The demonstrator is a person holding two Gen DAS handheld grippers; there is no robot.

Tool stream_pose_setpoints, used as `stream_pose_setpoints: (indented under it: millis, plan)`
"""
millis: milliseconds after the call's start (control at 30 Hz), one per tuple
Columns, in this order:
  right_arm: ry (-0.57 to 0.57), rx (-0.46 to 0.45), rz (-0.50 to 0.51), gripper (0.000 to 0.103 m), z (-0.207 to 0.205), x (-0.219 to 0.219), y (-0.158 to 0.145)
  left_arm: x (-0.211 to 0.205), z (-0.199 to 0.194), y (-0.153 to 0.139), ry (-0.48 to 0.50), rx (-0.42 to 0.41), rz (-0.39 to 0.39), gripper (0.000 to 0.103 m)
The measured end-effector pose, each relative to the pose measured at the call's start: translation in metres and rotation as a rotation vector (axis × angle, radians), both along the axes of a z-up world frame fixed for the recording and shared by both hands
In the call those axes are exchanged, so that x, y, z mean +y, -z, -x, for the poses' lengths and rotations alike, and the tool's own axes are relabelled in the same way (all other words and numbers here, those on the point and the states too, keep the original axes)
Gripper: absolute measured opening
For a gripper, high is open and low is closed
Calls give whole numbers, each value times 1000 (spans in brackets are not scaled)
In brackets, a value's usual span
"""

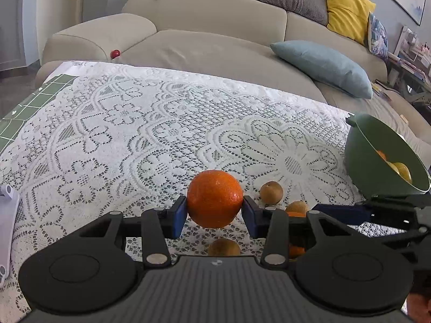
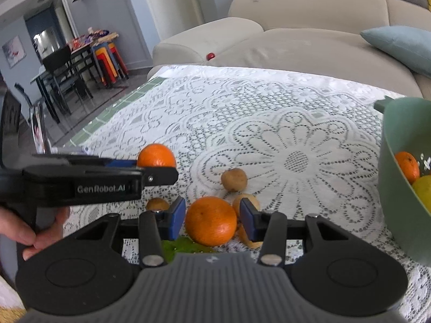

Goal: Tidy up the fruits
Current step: 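Carry both tangerines over the green colander and lower them in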

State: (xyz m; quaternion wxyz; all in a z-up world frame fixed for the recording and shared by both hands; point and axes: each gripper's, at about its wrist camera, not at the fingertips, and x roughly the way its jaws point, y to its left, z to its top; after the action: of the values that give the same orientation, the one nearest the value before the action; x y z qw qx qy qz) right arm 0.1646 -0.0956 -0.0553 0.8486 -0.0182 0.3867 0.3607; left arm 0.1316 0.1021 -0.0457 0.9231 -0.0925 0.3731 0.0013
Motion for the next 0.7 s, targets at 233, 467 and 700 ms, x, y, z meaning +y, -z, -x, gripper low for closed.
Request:
stream_pose_setpoints:
  millis: [233,467,700]
  plan:
    - [-5,-61,119,44,7,17,4,0,2,0,1,2,4,49]
    - [-6,-79,158,45,10,24,6,1,1,0,2,3,6,49]
    - [-16,-105,172,42,13,27,5,-2,2,1,3,4,8,49]
